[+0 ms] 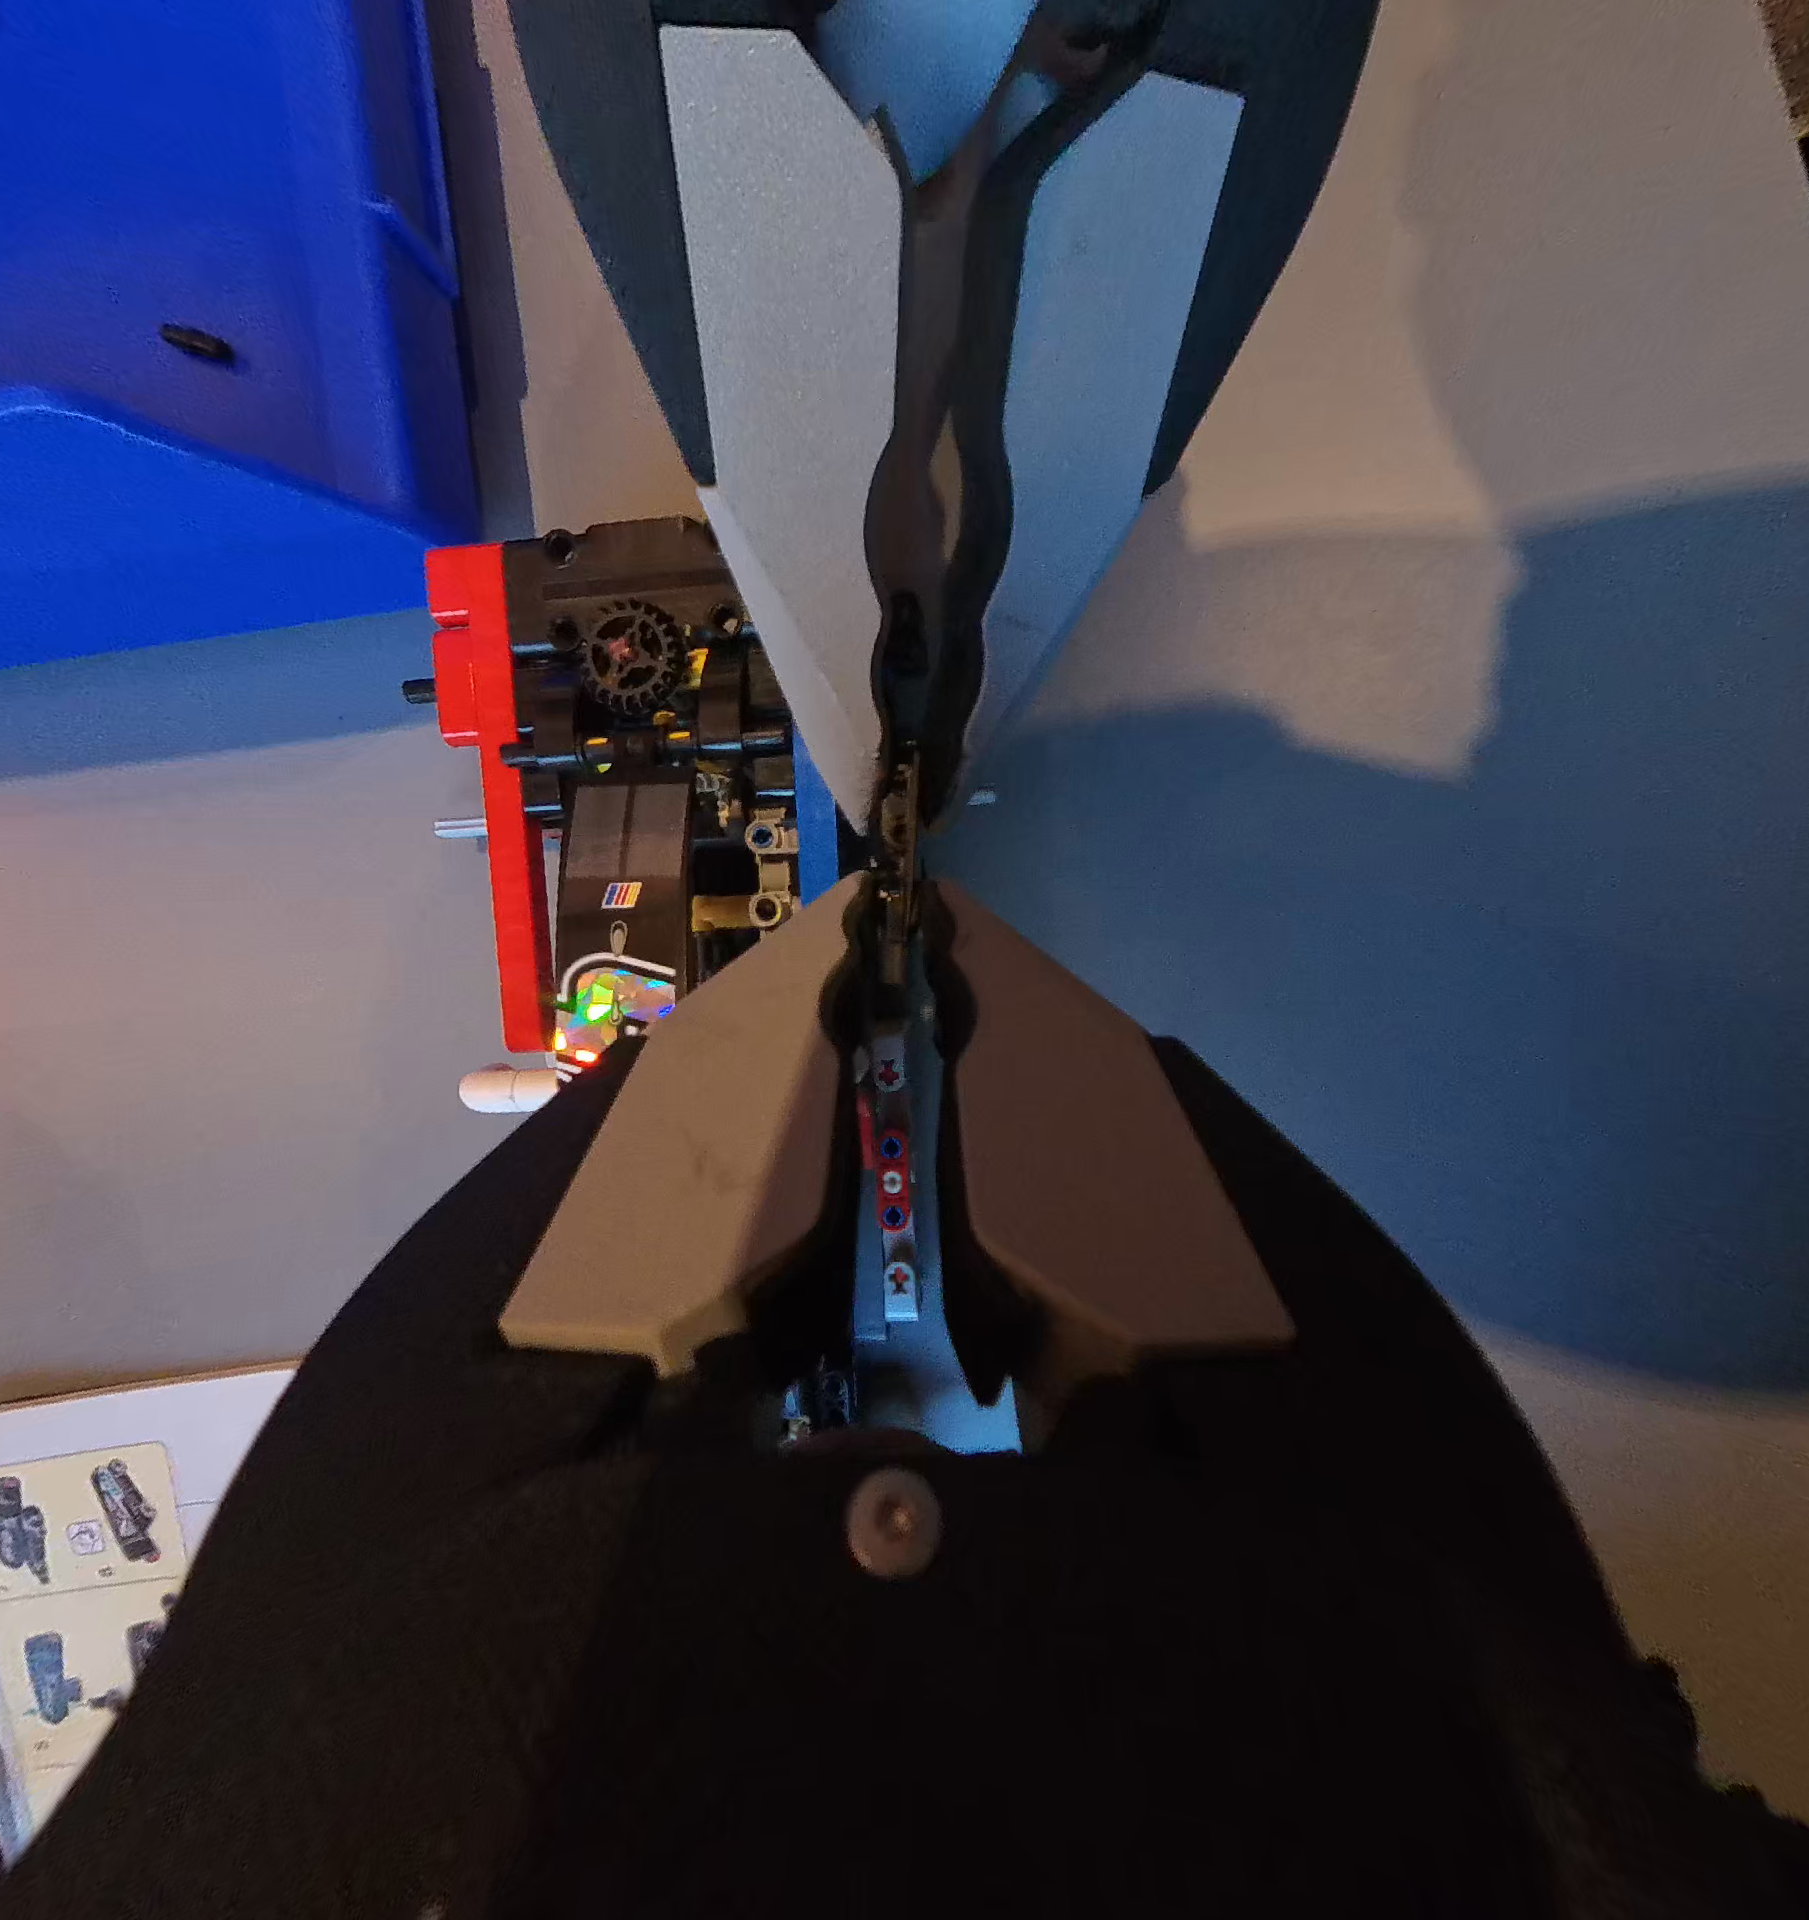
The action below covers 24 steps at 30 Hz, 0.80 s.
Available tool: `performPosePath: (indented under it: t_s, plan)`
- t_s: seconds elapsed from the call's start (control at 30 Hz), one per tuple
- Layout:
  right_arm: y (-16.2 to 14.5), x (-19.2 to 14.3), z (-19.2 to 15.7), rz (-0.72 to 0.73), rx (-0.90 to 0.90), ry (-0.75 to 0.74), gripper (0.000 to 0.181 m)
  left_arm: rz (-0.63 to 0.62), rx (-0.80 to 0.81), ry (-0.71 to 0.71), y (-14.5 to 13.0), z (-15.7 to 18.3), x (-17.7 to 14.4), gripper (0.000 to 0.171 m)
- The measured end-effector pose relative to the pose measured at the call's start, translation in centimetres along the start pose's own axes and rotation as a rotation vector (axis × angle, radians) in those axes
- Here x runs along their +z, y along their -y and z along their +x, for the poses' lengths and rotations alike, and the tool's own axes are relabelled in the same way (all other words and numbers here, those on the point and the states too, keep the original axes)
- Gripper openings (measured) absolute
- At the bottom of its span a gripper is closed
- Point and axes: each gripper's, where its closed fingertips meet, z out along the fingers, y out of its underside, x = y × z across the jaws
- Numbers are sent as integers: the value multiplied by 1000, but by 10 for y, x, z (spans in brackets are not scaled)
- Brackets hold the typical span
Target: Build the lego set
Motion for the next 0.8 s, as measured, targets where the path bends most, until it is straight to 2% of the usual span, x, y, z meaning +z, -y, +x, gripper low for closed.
performPosePath:
  t_s: [0.3, 0.47, 0.73, 0.77, 0.8]
  plan:
    - [0, -4, 2, 68, 63, -3, 5, 122, -22, 43, 11, -2, -5, 3]
    - [3, -5, 1, 102, 98, 24, 5, 171, -37, 10, 15, 3, -4, 6]
    - [5, -7, 3, 140, 152, 49, 5, 155, -7, 48, 12, -1, -4, 0]
    - [5, -9, 6, 132, 147, 30, 11, 137, -2, 44, 9, -1, -3, 0]
    - [5, -11, 10, 129, 136, 3, 25, 130, 3, 42, 7, -1, -1, 0]
